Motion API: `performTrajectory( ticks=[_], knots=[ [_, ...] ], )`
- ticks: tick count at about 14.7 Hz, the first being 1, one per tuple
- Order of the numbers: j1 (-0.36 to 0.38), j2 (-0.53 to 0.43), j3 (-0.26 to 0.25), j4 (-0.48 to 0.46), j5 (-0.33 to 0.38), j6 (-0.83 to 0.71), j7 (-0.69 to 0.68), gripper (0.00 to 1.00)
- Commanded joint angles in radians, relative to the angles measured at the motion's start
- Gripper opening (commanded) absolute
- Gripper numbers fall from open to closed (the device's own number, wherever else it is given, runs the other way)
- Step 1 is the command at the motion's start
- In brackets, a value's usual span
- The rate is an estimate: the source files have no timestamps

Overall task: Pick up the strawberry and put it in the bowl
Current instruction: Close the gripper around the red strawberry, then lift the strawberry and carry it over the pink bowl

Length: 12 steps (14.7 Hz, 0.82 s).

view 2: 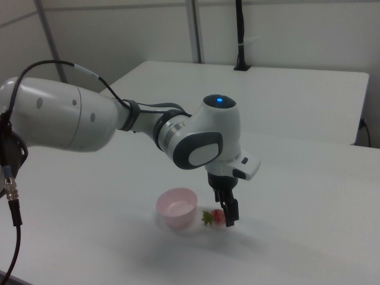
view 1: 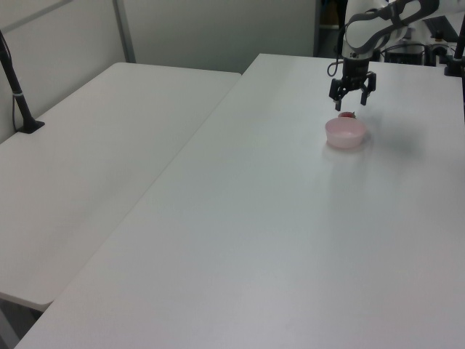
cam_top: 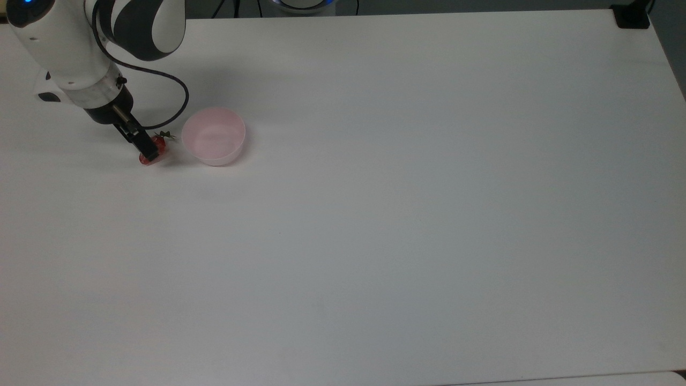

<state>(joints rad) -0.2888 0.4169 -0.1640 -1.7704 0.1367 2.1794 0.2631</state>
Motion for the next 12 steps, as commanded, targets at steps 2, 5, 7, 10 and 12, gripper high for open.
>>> performTrajectory(
  ticks=[2,5,7,10,12],
  knots=[
    [0.008,0.023,0.007,-0.008,0.044,0.031,-0.01,0.86],
    [0.01,0.028,0.023,-0.008,0.043,0.03,-0.018,0.46],
    [0.013,0.028,0.024,-0.008,0.044,0.03,-0.044,0.28],
    [0.013,0.022,0.035,-0.004,0.044,0.025,-0.048,0.23],
    [0.011,-0.007,0.035,0.0,0.044,0.01,-0.053,0.23]
  ],
)
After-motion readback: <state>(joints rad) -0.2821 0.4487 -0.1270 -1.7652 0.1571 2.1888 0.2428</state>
